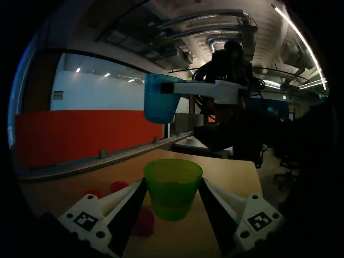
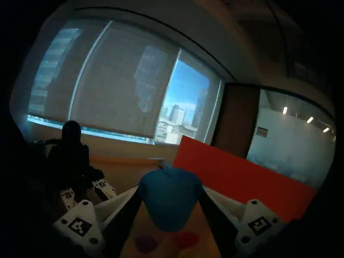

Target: Pour water

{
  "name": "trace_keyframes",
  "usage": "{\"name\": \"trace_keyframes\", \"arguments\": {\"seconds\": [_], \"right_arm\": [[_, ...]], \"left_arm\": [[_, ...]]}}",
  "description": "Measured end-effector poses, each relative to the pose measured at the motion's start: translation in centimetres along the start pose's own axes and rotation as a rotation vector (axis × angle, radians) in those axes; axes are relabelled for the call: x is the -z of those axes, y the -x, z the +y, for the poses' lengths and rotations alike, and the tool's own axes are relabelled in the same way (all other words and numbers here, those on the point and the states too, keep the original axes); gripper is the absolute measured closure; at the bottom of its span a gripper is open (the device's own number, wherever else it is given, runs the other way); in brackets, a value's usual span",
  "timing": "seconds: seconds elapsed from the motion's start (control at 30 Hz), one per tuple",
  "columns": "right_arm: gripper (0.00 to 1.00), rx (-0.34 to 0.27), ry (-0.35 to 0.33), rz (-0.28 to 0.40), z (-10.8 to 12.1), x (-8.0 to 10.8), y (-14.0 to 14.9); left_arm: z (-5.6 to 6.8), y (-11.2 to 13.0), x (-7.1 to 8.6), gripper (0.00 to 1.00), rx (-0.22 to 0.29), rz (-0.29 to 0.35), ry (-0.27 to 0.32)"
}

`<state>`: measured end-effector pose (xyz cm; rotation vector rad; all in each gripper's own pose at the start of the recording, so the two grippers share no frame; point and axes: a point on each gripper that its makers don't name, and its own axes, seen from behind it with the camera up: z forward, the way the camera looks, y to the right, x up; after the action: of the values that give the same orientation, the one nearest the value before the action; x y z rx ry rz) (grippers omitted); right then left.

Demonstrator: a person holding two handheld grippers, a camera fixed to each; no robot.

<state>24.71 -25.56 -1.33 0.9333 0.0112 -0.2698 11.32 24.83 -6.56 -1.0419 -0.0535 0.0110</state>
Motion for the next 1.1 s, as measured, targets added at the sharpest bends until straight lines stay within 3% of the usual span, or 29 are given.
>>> {"name": "trace_keyframes", "arguments": {"seconds": [0.17,0.3,0.7,1.1], "right_arm": [[0.10,-0.118,-0.034,0.004,-0.6,-0.2,0.0],[0.11,-0.169,-0.047,0.006,-0.7,-0.3,0.0],[0.11,-0.178,-0.028,-0.011,0.0,0.2,0.9],[0.11,-0.167,0.022,-0.028,2.0,2.6,3.1]], "left_arm": [[-0.3,-0.2,0.1,0.17,0.006,0.002,-0.004],[-0.4,-0.3,0.2,0.17,0.007,0.001,-0.006],[-2.1,0.3,0.8,0.17,0.004,-0.011,-0.045],[-4.4,0.5,2.3,0.17,-0.008,-0.027,-0.102]]}}
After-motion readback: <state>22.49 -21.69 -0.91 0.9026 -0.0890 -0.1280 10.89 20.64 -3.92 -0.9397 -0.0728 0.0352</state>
